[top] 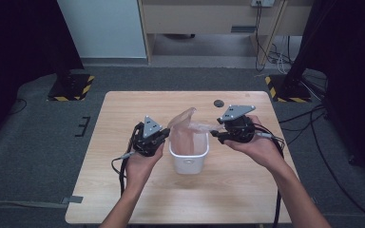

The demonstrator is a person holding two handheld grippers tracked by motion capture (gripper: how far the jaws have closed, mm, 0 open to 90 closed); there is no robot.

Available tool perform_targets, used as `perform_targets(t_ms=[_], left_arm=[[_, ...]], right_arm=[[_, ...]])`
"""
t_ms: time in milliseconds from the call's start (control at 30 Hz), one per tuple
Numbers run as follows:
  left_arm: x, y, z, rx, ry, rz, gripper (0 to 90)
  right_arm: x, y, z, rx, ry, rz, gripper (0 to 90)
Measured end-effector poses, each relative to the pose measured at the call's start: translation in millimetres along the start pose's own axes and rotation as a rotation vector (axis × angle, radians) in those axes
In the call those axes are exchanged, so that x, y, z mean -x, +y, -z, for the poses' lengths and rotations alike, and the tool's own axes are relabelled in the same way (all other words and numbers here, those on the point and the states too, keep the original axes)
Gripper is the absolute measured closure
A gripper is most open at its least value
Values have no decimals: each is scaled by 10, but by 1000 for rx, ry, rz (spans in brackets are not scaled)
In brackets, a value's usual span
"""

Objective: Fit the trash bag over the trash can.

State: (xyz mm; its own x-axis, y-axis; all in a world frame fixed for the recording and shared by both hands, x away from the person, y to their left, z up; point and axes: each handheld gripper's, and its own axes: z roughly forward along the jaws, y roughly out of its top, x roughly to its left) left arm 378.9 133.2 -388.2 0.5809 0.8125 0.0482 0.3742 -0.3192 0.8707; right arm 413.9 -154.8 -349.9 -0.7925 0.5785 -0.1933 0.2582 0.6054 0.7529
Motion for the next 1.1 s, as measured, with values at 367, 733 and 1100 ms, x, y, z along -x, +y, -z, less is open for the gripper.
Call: perform_targets(t_ms=[367,733,1100], left_arm=[[-70,-77,13,-18,17,6,900],[-71,-80,-6,-14,34,15,900],[-26,-59,-20,-4,29,12,900]], right_arm=[[174,-94,-14,-14,-32,-56,810],[207,-233,44,16,-64,-102,430],[-6,-200,-51,31,36,-78,632]])
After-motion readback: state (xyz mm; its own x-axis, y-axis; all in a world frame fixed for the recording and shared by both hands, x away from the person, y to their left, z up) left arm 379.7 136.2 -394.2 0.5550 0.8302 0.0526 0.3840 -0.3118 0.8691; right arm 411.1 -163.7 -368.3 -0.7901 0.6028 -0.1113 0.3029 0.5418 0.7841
